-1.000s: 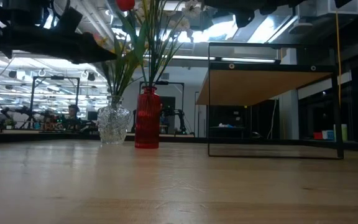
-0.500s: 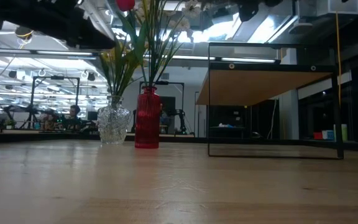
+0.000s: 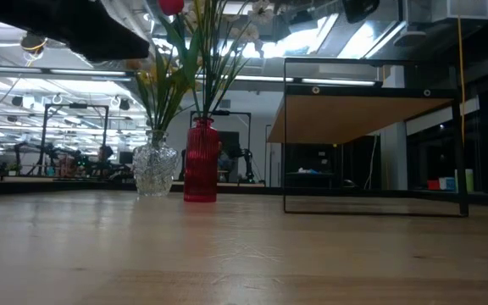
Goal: Pick and place flowers into a vace then onto a shelf
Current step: Put the red vase on the shelf
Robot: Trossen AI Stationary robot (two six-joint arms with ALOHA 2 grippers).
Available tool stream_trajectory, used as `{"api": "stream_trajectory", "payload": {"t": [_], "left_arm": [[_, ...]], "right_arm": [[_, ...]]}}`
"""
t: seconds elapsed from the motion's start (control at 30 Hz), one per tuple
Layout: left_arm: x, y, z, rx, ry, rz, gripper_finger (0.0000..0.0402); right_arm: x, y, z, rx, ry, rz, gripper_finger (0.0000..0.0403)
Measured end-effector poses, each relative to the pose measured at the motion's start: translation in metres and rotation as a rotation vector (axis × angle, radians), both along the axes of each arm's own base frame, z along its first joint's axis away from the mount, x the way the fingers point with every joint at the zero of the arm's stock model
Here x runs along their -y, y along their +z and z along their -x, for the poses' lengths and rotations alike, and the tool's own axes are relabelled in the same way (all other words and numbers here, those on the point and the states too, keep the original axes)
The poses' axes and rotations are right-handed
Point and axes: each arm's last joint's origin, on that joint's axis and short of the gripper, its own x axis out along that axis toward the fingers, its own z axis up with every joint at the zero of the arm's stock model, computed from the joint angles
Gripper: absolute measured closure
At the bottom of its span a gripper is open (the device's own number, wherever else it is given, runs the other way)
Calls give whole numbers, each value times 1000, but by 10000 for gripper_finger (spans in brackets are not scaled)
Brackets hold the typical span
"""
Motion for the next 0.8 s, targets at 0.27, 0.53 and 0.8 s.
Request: {"api": "stream_trajectory", "payload": {"t": [0.27, 0.53, 0.8], "left_arm": [[17, -31, -22, -131, -29, 68, 206], [24, -54, -39, -206, -2, 47, 205], [26, -70, -44, -280, -10, 45, 205]], "right_arm": [[-11, 0, 6, -8, 33, -32, 398], [-16, 0, 8, -14, 44, -52, 398], [-16, 0, 8, -19, 39, -72, 398]]}}
